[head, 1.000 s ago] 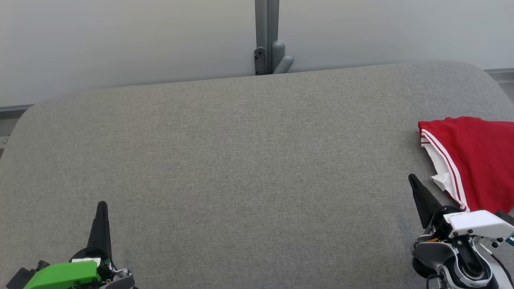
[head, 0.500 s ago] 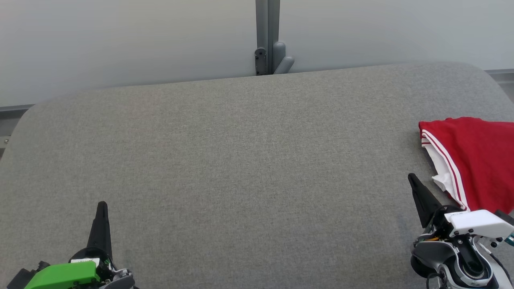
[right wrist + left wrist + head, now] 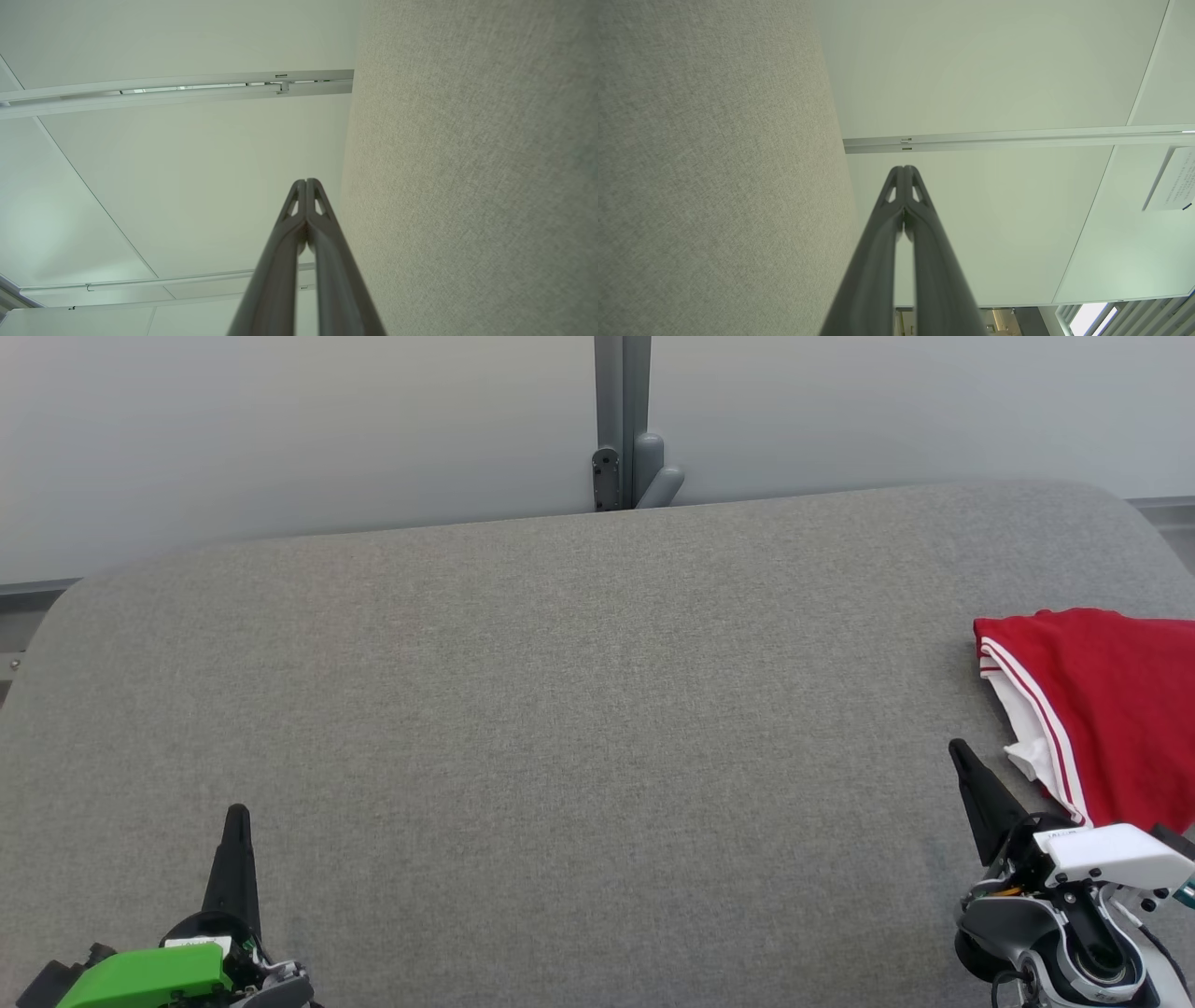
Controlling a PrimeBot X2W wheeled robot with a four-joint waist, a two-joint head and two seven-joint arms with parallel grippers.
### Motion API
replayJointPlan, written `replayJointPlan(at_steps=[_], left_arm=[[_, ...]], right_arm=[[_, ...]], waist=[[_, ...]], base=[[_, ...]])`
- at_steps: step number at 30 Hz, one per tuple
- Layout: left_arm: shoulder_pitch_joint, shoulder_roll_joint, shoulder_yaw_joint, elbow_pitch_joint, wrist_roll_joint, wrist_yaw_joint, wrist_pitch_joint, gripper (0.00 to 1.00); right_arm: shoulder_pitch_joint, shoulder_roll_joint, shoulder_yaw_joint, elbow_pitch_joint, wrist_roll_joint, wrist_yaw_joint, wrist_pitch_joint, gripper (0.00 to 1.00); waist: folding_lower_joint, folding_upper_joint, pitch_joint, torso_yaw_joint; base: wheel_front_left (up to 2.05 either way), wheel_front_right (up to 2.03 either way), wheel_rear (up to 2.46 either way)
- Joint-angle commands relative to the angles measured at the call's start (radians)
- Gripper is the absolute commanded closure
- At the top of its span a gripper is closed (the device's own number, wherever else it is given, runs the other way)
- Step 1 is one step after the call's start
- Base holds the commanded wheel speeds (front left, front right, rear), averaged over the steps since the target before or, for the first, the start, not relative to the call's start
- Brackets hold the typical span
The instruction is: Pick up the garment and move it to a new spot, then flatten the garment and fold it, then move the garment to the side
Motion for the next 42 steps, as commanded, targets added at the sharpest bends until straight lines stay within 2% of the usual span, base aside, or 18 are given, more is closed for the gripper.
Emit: replayJointPlan(at_steps=[1,42], left_arm=[[0.011,-0.001,0.005,0.002,-0.002,-0.005,0.002,1.00],[0.011,-0.002,0.006,0.002,0.000,-0.005,0.004,1.00]], right_arm=[[-0.006,0.000,-0.003,0.001,0.002,0.000,0.002,1.00],[-0.007,0.001,-0.005,0.001,-0.001,0.000,0.005,1.00]], waist=[[0.0000,0.0000,0.000,0.000],[0.0000,0.0000,0.000,0.000]], base=[[0.00,0.00,0.00],[0.00,0.00,0.00]])
